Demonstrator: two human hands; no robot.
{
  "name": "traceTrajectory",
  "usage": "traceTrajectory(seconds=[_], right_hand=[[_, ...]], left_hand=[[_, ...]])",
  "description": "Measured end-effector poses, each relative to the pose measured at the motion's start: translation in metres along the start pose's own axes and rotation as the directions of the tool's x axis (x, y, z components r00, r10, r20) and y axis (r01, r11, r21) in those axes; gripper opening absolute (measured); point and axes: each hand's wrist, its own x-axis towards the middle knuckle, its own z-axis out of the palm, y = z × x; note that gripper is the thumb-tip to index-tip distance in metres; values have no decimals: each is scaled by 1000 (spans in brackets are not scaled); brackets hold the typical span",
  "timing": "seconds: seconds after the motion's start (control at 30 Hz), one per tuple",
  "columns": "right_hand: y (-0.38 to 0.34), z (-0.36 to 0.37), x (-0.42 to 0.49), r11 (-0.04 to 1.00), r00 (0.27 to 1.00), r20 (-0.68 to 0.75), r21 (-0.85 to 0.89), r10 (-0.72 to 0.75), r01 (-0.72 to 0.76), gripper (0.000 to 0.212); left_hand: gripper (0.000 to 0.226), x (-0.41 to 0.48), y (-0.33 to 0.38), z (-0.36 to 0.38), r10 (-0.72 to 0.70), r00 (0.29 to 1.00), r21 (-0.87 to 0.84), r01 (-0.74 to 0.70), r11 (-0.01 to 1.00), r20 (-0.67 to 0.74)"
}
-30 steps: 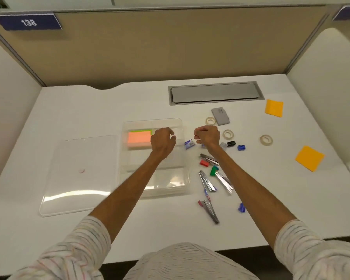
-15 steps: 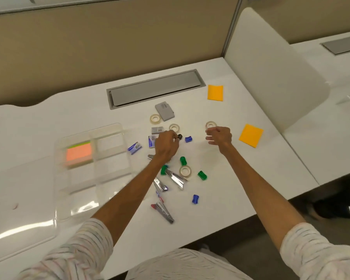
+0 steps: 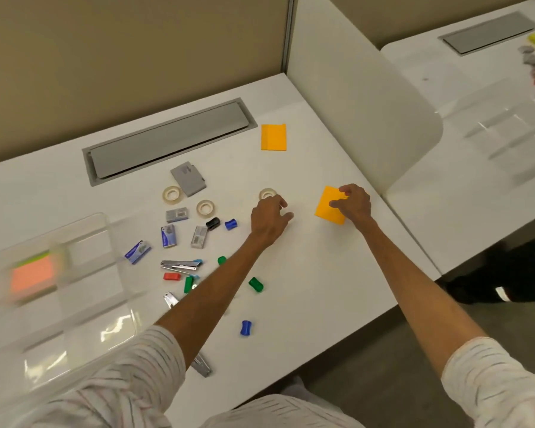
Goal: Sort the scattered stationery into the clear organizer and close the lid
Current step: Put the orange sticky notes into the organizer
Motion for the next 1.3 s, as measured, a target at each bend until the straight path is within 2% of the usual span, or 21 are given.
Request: traceTrajectory(seconds=[0.23,0.4,0.6,0.83,1.0,1.1,1.3], right_hand=[[4,2,26,945,987,160,-320,-17,68,97],[5,8,32,892,984,173,-438,-41,114,98],[4,9,43,907,974,225,-411,3,92,95],[-4,11,53,924,980,191,-365,-49,117,84],[-8,17,59,940,980,192,-324,-42,104,81],[-10,21,58,947,983,181,-308,-41,96,80],[-15,34,51,958,974,207,-251,-90,142,78]], left_hand=[[25,33,15,18,77,997,14,-77,997,2],[22,56,15,19,81,995,92,-77,993,-49],[22,86,15,6,22,985,167,7,986,-171],[30,144,14,-26,-66,970,178,109,978,-233],[55,182,11,-28,-161,963,215,207,954,-214],[74,200,13,-22,-253,947,179,289,940,-199],[87,217,17,-15,-336,924,180,368,912,-183]])
